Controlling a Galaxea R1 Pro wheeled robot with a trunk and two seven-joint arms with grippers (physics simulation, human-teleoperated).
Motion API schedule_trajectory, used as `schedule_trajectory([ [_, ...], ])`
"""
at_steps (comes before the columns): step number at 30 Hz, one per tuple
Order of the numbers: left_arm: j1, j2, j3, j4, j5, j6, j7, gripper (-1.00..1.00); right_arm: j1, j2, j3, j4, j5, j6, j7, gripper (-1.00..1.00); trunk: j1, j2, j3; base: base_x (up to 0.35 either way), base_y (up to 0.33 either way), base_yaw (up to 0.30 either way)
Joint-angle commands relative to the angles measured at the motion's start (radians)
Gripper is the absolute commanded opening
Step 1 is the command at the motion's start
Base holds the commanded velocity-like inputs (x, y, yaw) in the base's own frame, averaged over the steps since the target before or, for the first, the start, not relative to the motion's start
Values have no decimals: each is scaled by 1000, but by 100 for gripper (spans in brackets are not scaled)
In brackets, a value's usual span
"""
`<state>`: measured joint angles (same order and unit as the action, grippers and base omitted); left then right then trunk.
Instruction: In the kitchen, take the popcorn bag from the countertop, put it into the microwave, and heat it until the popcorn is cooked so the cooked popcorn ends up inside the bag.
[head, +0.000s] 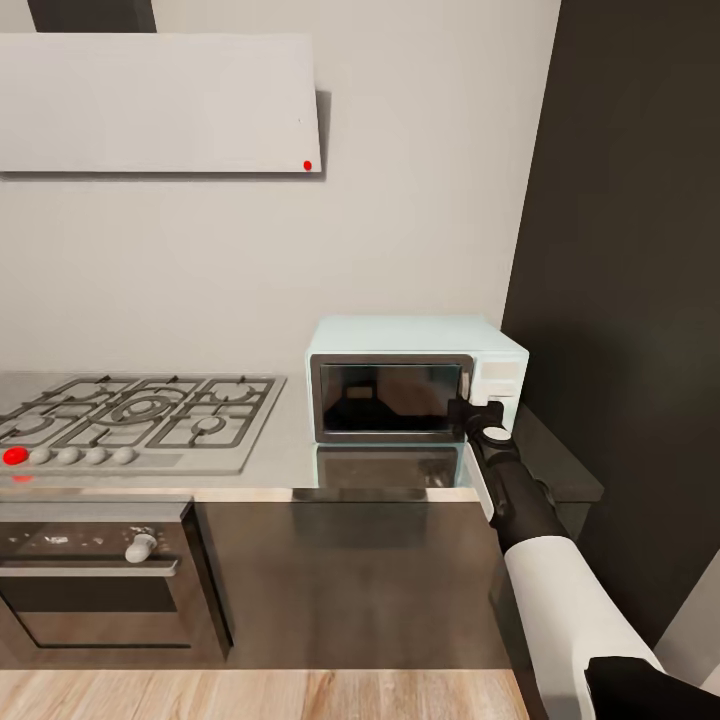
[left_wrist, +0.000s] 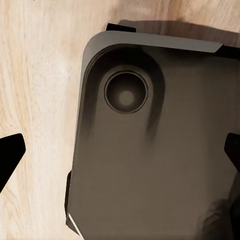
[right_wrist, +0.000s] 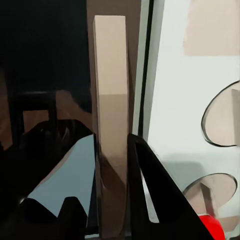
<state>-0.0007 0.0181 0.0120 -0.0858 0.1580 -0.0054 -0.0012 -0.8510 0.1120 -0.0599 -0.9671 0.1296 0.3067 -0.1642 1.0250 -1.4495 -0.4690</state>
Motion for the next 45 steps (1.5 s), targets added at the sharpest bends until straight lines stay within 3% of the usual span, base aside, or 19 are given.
schedule_trajectory([
  [1, 0, -1, 0, 0, 7, -1, 0, 100, 0, 2, 6, -1, -13, 3, 6, -100, 0, 0, -1, 0, 0, 0],
  [45, 0, -1, 0, 0, 8, -1, 1, 100, 0, 2, 6, -1, -13, 3, 5, -100, 0, 0, -1, -71, 0, 0],
])
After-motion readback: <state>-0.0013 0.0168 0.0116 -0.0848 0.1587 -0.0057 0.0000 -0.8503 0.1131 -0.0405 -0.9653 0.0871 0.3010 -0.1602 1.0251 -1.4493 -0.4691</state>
